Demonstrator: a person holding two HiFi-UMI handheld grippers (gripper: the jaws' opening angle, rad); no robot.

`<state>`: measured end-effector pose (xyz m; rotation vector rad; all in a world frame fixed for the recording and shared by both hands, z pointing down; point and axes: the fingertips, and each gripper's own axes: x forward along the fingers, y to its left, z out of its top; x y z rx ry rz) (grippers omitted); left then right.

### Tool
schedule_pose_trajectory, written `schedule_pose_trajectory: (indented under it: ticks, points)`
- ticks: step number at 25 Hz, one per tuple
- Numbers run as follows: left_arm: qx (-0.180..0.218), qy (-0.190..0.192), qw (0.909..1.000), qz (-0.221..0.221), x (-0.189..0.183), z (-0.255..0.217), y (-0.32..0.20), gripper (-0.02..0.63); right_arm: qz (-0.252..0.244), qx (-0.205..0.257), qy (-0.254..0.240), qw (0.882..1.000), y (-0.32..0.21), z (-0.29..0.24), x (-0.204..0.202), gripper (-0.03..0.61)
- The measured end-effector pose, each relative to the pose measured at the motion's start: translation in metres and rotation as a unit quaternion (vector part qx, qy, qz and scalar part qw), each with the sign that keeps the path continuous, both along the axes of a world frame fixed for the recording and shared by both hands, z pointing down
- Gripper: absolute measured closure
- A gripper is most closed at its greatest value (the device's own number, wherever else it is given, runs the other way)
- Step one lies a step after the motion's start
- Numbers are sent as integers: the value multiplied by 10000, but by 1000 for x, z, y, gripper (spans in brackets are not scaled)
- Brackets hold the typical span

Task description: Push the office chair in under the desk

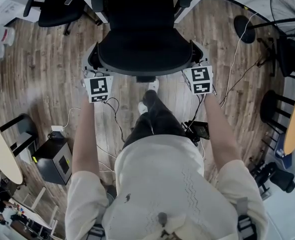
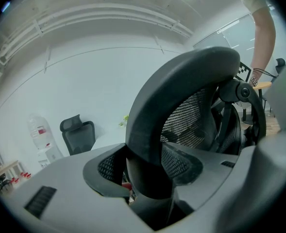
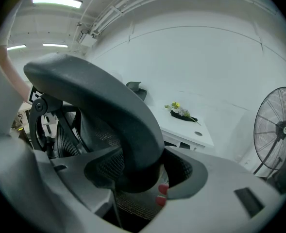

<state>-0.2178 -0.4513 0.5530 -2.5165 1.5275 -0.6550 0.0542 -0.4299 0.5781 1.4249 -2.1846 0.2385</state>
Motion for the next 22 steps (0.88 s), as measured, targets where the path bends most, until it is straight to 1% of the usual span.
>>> schedule_pose_trajectory:
  ticks: [10, 22]
  points:
    - [18, 5, 10000, 29, 4, 0, -14, 371, 22, 33, 23, 10000, -13, -1, 4, 321]
    - [-9, -2, 10000, 7, 18, -1, -47, 371, 26, 47, -9, 10000, -47, -3, 17, 321]
